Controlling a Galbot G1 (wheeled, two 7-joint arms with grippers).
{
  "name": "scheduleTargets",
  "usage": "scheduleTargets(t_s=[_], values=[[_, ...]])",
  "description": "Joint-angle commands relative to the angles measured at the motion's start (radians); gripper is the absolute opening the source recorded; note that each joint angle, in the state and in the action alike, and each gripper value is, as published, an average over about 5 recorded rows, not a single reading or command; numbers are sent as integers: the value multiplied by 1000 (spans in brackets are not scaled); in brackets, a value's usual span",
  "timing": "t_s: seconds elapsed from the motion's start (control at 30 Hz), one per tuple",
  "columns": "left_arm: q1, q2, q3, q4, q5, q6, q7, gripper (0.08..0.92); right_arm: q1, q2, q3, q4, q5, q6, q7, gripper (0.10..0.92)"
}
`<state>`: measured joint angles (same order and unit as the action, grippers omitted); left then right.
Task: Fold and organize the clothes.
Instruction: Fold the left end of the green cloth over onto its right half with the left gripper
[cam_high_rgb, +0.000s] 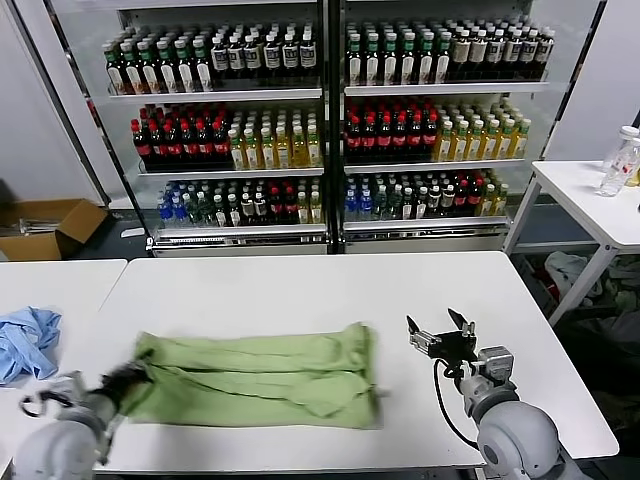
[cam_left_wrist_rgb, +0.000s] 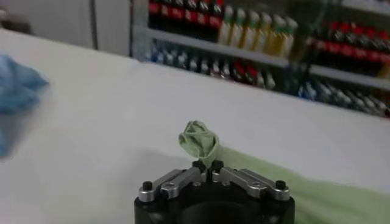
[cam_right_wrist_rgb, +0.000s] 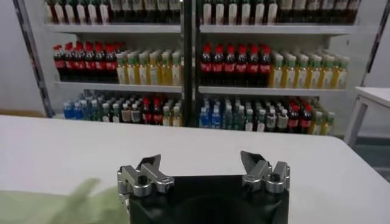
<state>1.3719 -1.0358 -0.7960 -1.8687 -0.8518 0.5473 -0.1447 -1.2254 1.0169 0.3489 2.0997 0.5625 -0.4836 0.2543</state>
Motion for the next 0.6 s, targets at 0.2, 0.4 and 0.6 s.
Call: scheduleTargets(t_s=[0.2, 0.4, 0.6], values=[[22, -80, -79, -298, -531, -55, -45, 99, 2, 28, -18, 26, -41, 10, -9, 823], [-6, -230, 191, -335, -467, -59, -89, 99, -21, 28, 5, 43, -49, 10, -10, 823], [-104, -266, 363, -236, -384, -58, -132, 99, -29, 32, 16, 47, -54, 9, -11, 823]])
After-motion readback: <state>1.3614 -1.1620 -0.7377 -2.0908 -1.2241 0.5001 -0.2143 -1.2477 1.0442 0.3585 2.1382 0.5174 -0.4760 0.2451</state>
